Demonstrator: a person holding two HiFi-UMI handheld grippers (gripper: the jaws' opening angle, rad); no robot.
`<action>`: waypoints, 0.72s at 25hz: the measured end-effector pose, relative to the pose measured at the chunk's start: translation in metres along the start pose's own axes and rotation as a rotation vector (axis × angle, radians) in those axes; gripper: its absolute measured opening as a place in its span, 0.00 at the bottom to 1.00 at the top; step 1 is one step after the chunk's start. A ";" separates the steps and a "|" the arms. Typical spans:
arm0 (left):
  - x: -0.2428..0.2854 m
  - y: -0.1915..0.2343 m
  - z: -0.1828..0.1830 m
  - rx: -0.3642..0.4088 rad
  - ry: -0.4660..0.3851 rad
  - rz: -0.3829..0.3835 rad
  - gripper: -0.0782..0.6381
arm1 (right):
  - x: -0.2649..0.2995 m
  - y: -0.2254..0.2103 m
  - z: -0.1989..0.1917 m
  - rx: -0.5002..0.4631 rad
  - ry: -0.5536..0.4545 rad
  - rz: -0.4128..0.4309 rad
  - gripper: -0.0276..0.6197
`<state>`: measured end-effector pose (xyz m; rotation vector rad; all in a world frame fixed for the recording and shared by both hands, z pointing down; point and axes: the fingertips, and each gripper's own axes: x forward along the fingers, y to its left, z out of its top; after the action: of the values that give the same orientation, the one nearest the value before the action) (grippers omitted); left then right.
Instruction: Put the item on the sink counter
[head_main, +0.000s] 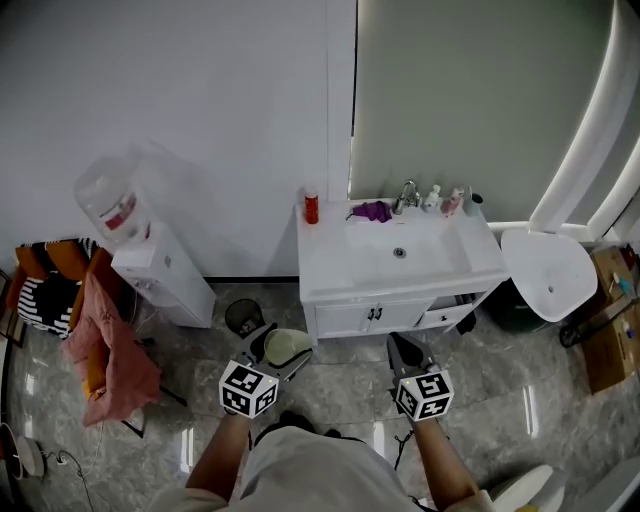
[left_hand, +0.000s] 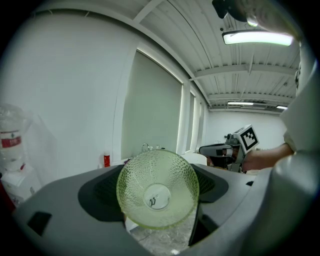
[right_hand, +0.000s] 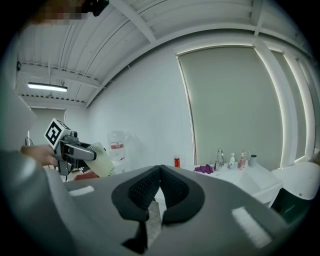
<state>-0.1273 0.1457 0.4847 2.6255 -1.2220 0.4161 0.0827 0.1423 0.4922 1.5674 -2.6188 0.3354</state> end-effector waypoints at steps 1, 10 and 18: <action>0.001 0.002 0.000 -0.001 -0.001 0.005 0.67 | 0.003 -0.001 0.001 0.002 -0.001 0.004 0.06; 0.025 0.024 0.003 -0.014 -0.007 0.027 0.67 | 0.035 -0.011 -0.004 -0.011 0.018 0.042 0.06; 0.074 0.063 0.015 -0.023 -0.006 -0.005 0.67 | 0.086 -0.032 0.000 -0.023 0.051 0.033 0.06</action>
<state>-0.1277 0.0483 0.5008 2.6118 -1.2138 0.3916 0.0699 0.0538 0.5119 1.4907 -2.6031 0.3412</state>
